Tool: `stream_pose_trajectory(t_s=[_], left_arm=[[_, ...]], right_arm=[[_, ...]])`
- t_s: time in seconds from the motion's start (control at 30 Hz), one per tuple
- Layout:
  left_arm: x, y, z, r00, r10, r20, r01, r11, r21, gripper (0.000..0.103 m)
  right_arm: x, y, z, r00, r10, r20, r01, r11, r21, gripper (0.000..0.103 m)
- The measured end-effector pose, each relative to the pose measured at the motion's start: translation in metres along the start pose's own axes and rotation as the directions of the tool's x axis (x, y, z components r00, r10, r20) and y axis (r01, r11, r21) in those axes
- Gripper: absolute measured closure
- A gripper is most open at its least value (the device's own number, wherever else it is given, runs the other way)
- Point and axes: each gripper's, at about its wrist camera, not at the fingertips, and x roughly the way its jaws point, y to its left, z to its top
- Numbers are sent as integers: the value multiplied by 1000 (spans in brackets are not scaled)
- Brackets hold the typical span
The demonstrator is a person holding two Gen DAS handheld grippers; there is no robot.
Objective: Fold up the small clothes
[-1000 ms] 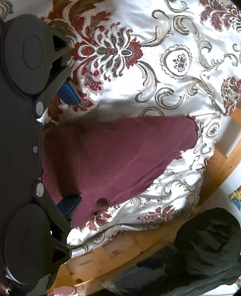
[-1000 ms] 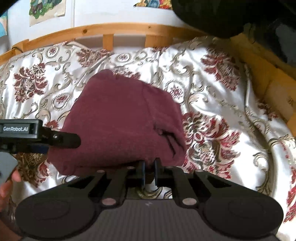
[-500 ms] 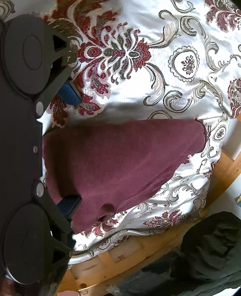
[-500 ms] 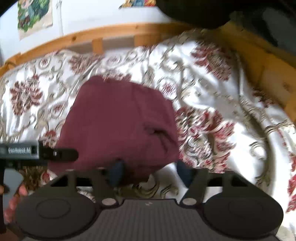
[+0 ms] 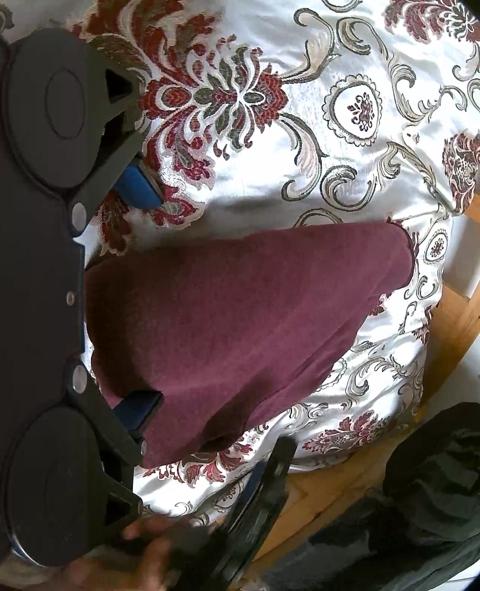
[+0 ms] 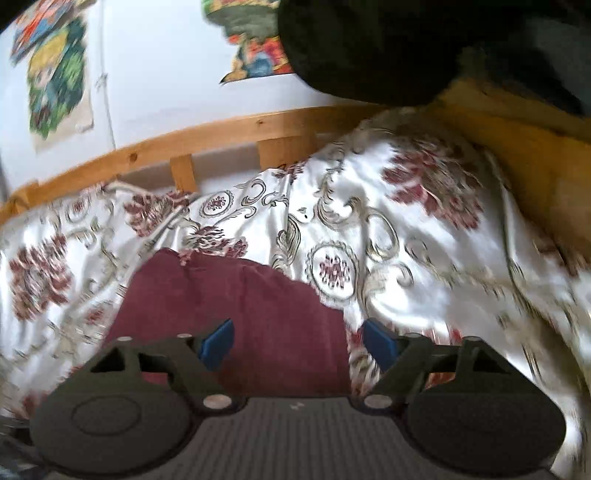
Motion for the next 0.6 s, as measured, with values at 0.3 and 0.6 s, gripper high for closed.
stream_pose_trajectory(t_s=[0.3, 0.6], left_arm=[[3, -1, 0, 1000, 1, 7, -2, 1000, 16, 0], [2, -1, 2, 1000, -3, -3, 3, 1000, 14, 1]], right_arm=[[50, 19, -13, 997, -61, -39, 54, 985, -163, 84], [36, -1, -13, 991, -111, -81, 111, 994, -10, 97]])
